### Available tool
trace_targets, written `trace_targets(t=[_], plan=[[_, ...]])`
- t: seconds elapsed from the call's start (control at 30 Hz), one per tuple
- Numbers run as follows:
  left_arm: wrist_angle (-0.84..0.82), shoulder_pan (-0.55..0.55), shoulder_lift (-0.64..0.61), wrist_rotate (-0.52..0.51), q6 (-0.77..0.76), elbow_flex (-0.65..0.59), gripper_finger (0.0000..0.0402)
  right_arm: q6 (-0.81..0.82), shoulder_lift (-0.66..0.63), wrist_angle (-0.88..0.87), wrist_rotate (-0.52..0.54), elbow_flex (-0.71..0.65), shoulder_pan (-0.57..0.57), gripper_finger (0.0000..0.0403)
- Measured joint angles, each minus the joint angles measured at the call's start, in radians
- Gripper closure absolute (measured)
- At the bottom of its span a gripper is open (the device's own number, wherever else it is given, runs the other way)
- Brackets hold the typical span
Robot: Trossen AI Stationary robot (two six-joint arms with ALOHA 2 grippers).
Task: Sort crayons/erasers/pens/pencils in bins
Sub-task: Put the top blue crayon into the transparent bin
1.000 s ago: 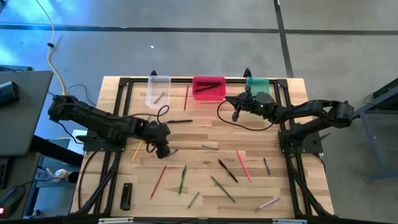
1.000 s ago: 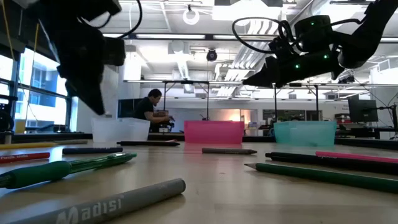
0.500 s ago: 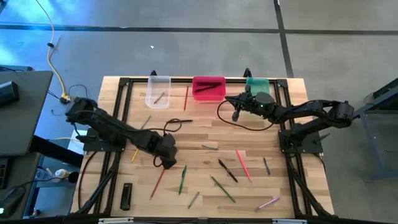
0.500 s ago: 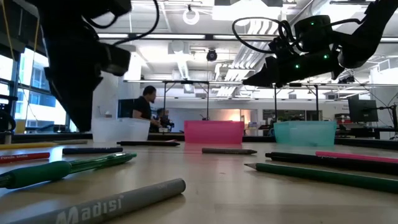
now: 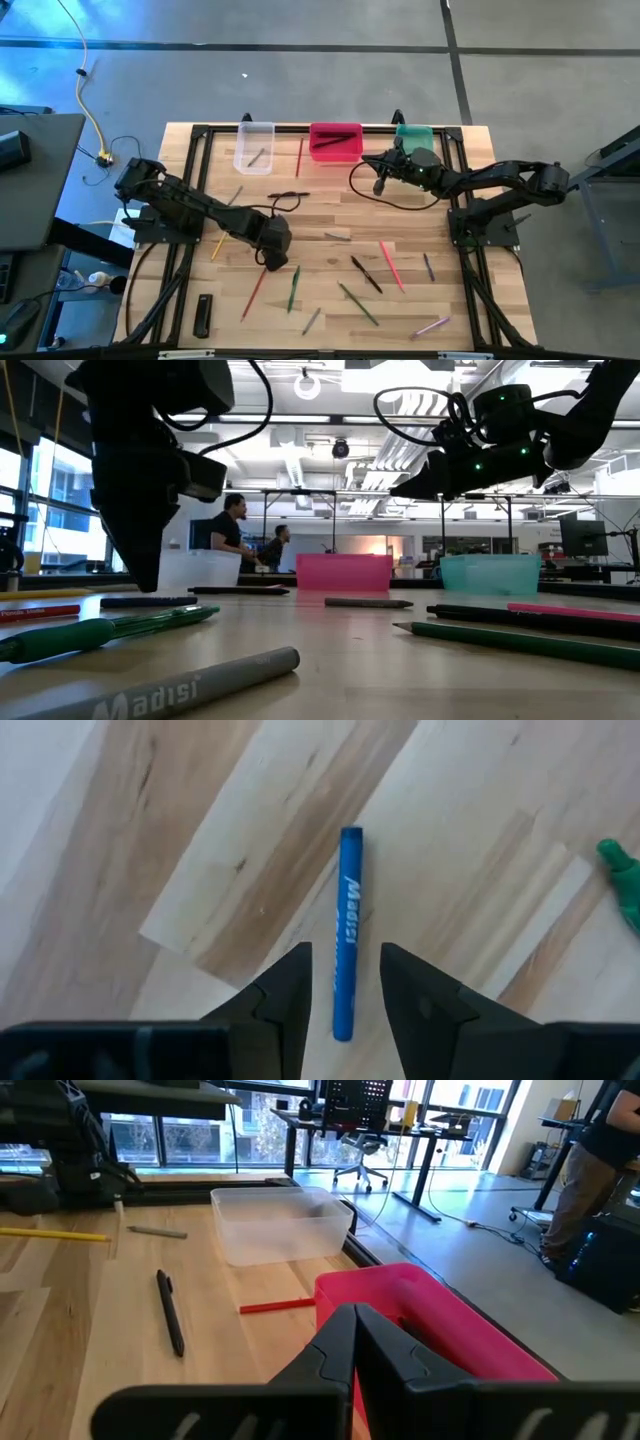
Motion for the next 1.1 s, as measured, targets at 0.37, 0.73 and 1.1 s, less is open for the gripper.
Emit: trace_targets(t=[0.37,0.73,1.1], plan=[[0.053,0.012,0.024,0.023,0.040,-0.027,0.0291,-0.003,0.000,0.000,0.000,0.000,0.000,0.0403],[0.044,0.016,0.071,0.039,0.115,-0.020,0.0312,-0.003,0.000,0.000,0.000,0.000,0.000,0.0403],[-0.018,0.057,0.074,0.060,0.211,0.011,0.0392,-0.003,0.000,0.000,0.000,0.000,0.000,0.0403]])
